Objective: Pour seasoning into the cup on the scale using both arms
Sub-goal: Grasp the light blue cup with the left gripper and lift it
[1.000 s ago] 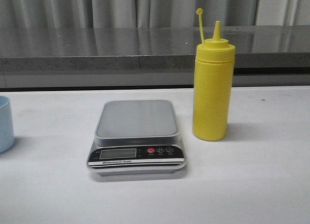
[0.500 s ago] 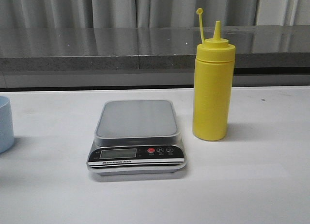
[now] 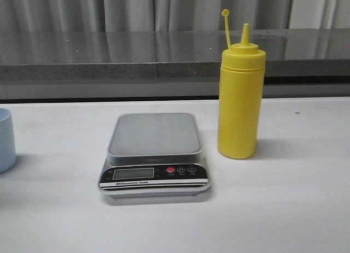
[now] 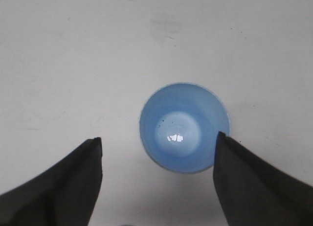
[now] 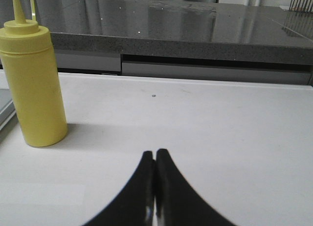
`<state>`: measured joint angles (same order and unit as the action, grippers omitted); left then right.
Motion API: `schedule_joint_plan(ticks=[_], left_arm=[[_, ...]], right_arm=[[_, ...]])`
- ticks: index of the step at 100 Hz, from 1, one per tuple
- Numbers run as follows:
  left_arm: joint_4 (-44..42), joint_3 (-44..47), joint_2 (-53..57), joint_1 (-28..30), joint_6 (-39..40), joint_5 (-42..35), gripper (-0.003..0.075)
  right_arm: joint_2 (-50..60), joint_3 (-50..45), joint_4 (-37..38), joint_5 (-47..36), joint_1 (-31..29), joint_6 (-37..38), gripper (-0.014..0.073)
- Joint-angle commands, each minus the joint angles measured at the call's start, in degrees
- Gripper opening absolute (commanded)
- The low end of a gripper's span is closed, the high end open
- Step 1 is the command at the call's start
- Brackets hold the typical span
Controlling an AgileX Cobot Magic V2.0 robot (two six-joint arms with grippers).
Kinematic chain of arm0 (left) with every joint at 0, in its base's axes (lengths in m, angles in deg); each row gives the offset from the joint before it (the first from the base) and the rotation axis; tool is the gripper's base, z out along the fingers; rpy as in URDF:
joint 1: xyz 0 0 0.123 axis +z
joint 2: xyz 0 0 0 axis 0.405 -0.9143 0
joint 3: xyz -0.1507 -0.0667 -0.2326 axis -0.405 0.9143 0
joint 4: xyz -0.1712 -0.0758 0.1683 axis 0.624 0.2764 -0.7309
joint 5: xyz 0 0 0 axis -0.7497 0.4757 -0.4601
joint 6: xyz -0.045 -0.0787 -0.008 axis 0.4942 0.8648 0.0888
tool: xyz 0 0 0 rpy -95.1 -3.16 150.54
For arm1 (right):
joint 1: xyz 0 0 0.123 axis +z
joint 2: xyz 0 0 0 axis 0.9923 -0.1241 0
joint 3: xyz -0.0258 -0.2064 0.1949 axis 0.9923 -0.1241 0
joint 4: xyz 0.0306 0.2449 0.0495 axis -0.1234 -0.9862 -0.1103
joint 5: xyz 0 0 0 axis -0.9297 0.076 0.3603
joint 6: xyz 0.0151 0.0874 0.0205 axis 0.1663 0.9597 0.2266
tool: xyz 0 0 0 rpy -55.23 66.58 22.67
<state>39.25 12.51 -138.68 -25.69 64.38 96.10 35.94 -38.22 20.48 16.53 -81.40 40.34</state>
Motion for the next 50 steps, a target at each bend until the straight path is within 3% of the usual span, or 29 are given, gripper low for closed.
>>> schedule_joint_plan(ticks=[1,50], left_arm=[[0.01,-1.87,-0.08,-0.09,0.73,-2.49,0.0484],[1.81,-1.87,-10.30,-0.09,0.81,-7.55,0.0484]], right_arm=[[1.19,1.19,0.03,-4.70,-0.34,-0.28,-0.0067],[1.19,1.19,0.03,-4.70,-0.34,-0.28,-0.0067]])
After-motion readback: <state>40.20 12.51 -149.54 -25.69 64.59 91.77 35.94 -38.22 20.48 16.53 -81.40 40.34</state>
